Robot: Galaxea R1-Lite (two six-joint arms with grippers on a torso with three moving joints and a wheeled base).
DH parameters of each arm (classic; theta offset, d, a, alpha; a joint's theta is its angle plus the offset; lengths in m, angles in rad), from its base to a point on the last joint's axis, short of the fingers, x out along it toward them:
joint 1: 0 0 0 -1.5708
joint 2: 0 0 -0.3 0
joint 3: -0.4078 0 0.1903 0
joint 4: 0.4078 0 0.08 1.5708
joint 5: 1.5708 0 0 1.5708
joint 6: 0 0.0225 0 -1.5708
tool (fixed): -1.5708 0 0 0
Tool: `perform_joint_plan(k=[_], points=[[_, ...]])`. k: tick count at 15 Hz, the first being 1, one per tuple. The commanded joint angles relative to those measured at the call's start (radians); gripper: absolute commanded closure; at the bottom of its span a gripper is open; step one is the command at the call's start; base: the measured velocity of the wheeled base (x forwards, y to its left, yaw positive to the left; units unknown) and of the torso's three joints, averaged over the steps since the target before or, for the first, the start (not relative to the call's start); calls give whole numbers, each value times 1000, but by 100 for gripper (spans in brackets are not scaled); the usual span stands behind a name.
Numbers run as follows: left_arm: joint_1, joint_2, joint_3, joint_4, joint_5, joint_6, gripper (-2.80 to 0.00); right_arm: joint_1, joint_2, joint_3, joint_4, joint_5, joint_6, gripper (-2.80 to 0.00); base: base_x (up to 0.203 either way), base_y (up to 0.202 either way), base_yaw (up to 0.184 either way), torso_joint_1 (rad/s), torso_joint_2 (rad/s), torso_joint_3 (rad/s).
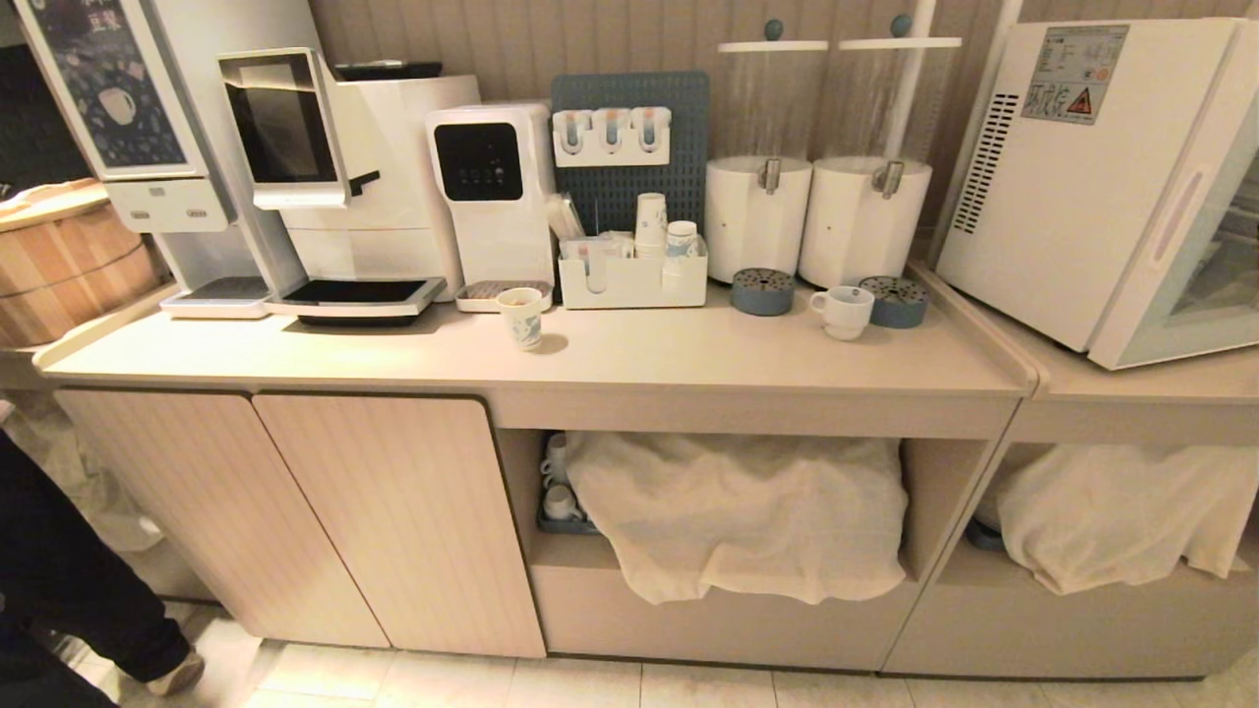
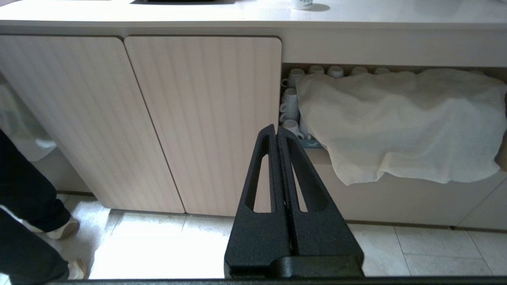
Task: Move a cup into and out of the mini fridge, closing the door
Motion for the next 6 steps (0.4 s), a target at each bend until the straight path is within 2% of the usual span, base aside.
perform_joint_plan(k=[1, 6], points=[[1, 0, 2, 0, 1, 0, 0, 0, 1, 15, -2, 0, 2, 0, 0, 0, 0, 0, 0, 0], [1, 0, 0, 0, 2, 0, 0, 0, 1, 15, -1, 0, 11, 0, 0, 0, 0, 0, 0, 0]])
